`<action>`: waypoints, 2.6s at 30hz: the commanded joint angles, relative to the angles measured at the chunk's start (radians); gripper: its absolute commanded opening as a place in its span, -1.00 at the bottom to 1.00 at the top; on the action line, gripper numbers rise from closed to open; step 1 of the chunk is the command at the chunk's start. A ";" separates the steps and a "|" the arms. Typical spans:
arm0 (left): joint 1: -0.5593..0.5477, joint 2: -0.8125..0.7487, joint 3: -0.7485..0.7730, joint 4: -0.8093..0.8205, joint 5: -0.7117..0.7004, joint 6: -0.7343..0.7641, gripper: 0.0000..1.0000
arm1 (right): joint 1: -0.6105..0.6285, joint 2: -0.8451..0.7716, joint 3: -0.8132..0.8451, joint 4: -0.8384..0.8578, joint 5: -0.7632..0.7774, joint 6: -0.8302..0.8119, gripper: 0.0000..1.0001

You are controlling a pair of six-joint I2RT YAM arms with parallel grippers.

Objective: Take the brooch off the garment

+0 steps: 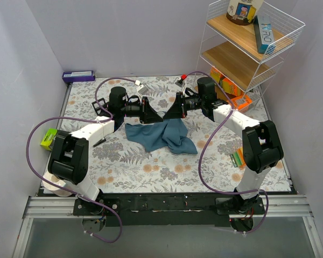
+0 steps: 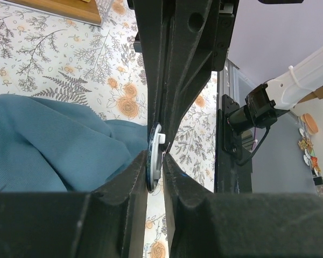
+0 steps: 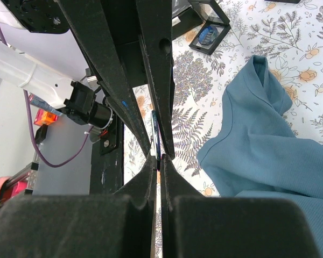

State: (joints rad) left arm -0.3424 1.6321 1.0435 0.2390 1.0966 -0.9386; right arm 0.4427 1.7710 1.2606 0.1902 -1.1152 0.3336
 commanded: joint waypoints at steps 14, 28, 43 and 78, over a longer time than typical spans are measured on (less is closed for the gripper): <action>0.036 -0.015 0.024 0.077 -0.092 -0.176 -0.71 | 0.028 -0.054 0.000 -0.024 -0.037 -0.126 -0.97; 0.059 -0.001 -0.011 0.148 -0.106 -0.293 -0.62 | 0.047 -0.062 0.036 -0.114 -0.034 -0.234 -0.97; 0.060 -0.052 0.062 0.016 -0.285 -0.120 -0.56 | 0.054 -0.044 0.048 -0.107 -0.047 -0.200 -0.97; -0.023 -0.126 0.204 -0.175 -0.463 0.407 -0.26 | 0.060 0.011 0.020 -0.021 -0.060 -0.004 -0.97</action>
State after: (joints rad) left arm -0.3561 1.5887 1.1908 -0.0414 0.7753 -0.6796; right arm 0.4580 1.7756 1.2995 0.2100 -1.0042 0.2626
